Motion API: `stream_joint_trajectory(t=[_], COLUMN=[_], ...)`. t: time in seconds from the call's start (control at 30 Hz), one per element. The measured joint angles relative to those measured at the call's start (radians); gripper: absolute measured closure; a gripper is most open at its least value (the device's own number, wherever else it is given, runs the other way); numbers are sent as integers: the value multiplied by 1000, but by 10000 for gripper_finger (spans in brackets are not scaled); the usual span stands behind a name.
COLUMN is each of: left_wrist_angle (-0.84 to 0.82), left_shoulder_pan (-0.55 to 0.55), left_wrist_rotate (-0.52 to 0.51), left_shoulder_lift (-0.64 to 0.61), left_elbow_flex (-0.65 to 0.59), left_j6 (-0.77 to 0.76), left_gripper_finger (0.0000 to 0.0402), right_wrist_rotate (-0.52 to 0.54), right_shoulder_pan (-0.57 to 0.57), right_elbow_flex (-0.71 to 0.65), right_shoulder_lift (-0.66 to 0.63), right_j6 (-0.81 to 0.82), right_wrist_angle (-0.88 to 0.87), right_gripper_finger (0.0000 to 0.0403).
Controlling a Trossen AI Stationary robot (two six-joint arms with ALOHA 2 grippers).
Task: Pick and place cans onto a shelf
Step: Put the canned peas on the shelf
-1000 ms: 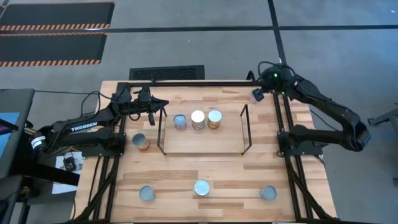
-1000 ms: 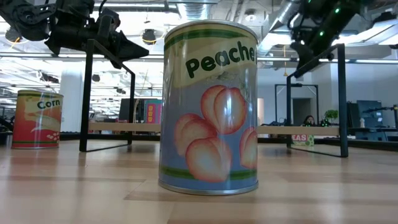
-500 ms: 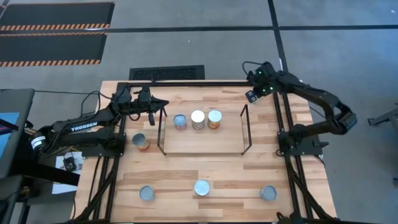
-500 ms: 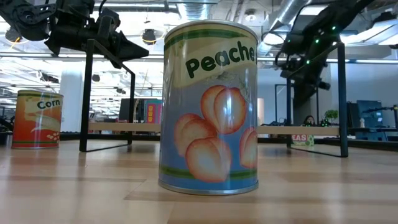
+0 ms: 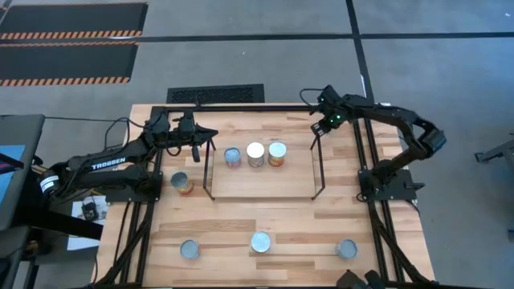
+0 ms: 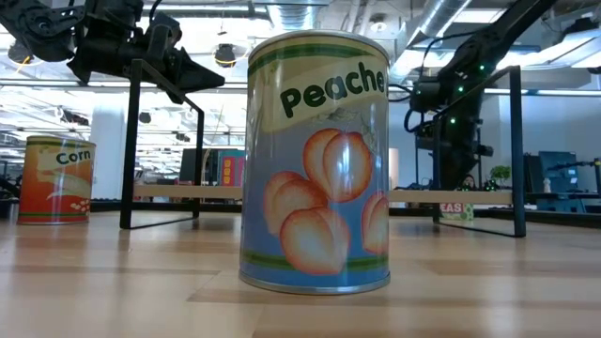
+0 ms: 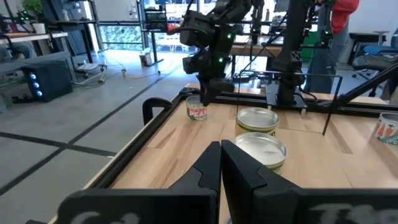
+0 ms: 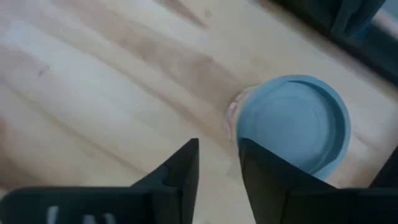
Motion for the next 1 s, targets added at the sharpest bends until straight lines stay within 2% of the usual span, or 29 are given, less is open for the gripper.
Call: stream_joint_trajectory(t=[0.17, 0.37, 0.5, 0.83, 1.0], left_wrist_angle=[1, 2, 2, -4, -6], left_shoulder_pan=[0, 0, 0, 0, 0], left_wrist_rotate=[0, 0, -1, -1, -6], left_shoulder_lift=[0, 0, 0, 0, 0], left_elbow_flex=[0, 0, 0, 0, 0], left_j6=[0, 0, 0, 0, 0], left_gripper_finger=[401, 401, 401, 401, 401], right_wrist_rotate=[41, 89, 100, 121, 117], right_shoulder_pan=[0, 0, 3, -8, -7], right_elbow_flex=[1, 0, 11, 41, 17], right_shoulder_lift=[15, 16, 17, 16, 16], right_j6=[-3, -20, -21, -33, -49], right_wrist_angle=[42, 45, 38, 31, 46], right_gripper_finger=[248, 279, 286, 246, 244])
